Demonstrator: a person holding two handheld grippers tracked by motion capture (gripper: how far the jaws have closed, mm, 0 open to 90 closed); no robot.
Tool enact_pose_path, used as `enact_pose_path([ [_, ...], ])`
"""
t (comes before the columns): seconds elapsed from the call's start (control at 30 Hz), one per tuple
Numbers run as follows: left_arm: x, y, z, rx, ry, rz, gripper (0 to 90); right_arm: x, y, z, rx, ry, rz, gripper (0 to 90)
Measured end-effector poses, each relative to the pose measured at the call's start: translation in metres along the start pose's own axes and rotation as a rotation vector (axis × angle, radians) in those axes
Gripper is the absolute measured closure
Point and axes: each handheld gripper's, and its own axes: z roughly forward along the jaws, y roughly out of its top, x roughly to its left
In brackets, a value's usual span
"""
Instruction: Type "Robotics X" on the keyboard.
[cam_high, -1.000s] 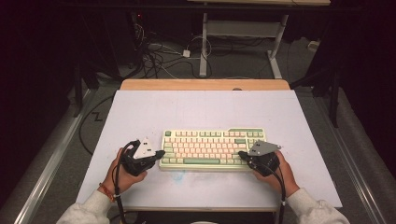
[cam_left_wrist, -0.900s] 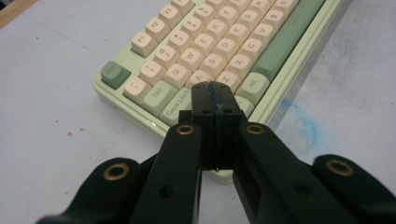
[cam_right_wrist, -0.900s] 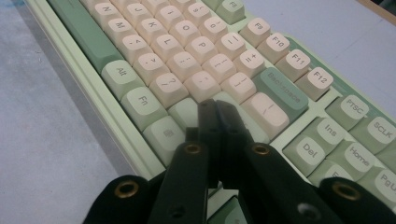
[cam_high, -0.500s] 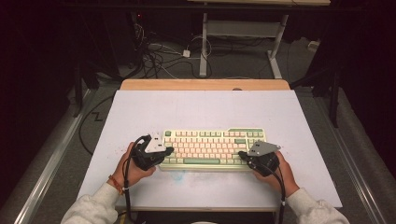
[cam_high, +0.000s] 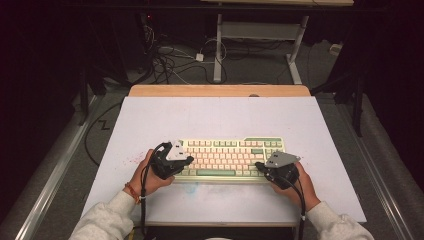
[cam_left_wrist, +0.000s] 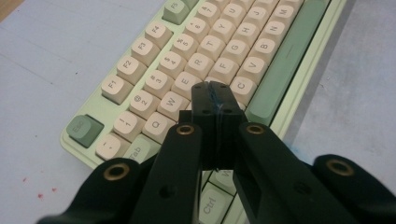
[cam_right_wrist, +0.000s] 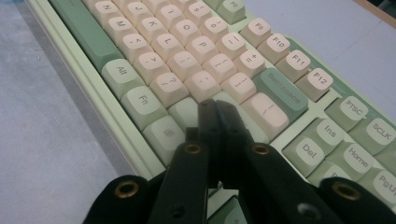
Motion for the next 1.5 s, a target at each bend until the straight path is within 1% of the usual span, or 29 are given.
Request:
enact_pose_path([
  [0.2,-0.002,0.005,0.005,0.009,-0.004,0.021,87.7,-0.001,0.000,0.000,0.000,0.004,0.001,90.0],
  [0.27,-0.002,0.007,0.006,0.013,-0.010,0.024,87.8,-0.001,0.000,0.000,0.000,0.006,0.002,90.0],
  [0.5,-0.004,0.011,0.012,0.015,-0.006,0.035,87.8,-0.001,0.000,0.000,0.000,0.005,0.004,90.0],
  [0.7,-0.005,0.014,0.017,0.022,-0.022,0.040,87.8,-0.001,0.000,0.000,-0.001,0.005,0.005,90.0],
  [0.97,-0.009,0.019,0.022,0.037,-0.042,0.064,87.8,-0.001,0.000,0.000,0.000,0.006,0.006,90.0],
  [1.2,-0.011,0.022,0.026,0.043,-0.050,0.075,87.8,-0.001,0.000,0.000,0.000,0.006,0.007,90.0],
  [1.27,-0.011,0.023,0.026,0.046,-0.044,0.082,87.8,-0.001,0.000,0.000,-0.001,0.006,0.003,90.0],
  [1.5,-0.007,0.022,0.026,0.049,-0.042,0.071,87.7,-0.001,0.000,0.000,-0.001,0.007,0.003,90.0],
])
